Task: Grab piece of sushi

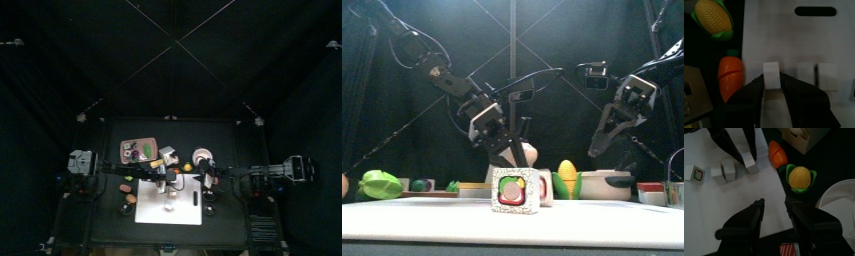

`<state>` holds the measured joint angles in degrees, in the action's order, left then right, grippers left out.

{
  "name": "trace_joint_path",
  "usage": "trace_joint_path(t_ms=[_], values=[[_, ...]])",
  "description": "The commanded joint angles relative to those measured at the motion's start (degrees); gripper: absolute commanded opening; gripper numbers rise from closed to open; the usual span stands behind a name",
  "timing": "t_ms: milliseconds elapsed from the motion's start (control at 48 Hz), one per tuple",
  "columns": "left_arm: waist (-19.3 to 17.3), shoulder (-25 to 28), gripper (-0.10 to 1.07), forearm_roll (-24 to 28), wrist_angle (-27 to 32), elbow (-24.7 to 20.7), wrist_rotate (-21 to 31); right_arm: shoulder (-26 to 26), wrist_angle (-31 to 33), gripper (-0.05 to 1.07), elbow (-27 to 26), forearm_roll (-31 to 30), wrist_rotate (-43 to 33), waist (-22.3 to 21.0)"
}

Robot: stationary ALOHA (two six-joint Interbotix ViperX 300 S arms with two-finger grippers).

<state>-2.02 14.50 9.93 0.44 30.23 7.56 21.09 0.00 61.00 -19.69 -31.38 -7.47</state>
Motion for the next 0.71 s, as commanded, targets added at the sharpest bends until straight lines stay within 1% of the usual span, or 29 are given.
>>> trace_joint_path(t_ms=[0, 208, 458, 688], values=[[-0.18, -0.88, 0.63, -0.09, -0.09, -0.97, 0.18, 0.26, -0.26, 0.77, -1.05, 0.0, 0.0, 0.0], [0.18, -2.2, 0.61, 0.09, -0.09, -0.79, 0.09, -0.09, -0.26, 0.77, -1.14, 0.0, -0.09, -0.09], [0.7, -4.66, 0.61, 0.0, 1.58, 0.0, 0.18, -0.09, -0.26, 0.77, -1.14, 0.09, 0.0, -0.09], [1.14, -5.36, 0.61, 0.09, 2.81, 0.44, 0.18, -0.09, -0.26, 0.77, -1.14, 0.18, 0.0, -0.09]])
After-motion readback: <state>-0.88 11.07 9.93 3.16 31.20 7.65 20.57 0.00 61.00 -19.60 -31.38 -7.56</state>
